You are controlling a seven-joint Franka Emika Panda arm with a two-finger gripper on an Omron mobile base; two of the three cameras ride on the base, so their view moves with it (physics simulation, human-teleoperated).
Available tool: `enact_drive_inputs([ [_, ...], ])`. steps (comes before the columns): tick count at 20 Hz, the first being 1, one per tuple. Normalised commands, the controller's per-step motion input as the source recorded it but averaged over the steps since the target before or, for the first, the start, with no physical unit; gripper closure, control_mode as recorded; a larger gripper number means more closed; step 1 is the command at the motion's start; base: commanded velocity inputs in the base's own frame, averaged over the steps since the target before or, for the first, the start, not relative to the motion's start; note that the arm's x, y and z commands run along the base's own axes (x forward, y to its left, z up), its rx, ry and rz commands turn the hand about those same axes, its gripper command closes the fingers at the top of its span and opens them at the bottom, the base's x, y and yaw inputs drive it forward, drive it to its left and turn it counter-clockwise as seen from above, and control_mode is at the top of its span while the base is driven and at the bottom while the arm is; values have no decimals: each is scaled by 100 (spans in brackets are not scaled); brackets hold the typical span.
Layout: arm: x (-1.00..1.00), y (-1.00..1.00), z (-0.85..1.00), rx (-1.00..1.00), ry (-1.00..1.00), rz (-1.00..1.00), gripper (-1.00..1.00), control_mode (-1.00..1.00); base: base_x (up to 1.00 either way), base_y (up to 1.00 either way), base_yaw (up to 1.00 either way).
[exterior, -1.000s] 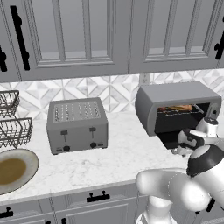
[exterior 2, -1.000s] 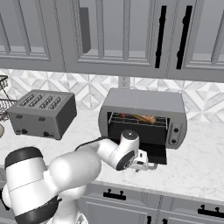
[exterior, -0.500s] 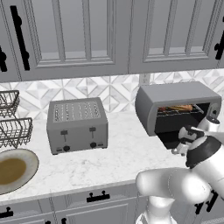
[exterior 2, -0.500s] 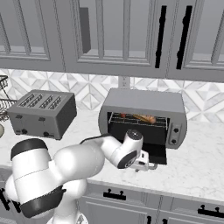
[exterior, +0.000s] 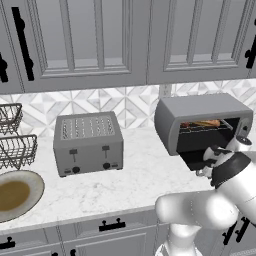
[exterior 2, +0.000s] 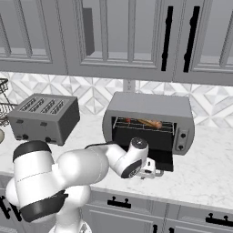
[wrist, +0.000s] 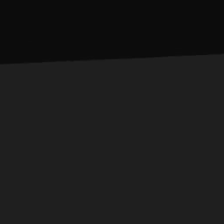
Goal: Pick up the kebab skewer and baguette bread, and place them inside the toaster oven. Close the toaster oven door and start by setting the timer.
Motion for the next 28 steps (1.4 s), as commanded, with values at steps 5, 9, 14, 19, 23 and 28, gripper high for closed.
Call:
enact_drive_inputs([
  [5,42,17,0,0,-8,0,-100,-100,0,0,0],
  [9,35,23,11,1,-18,0,-100,-100,0,0,0],
  [14,59,18,41,1,-19,0,-100,-100,0,0,0],
  [19,71,5,66,1,-16,0,-100,-100,0,0,0],
  [23,79,5,72,1,-13,0,-100,-100,0,0,0],
  [28,75,14,86,0,-12,-4,-100,-100,0,0,0],
])
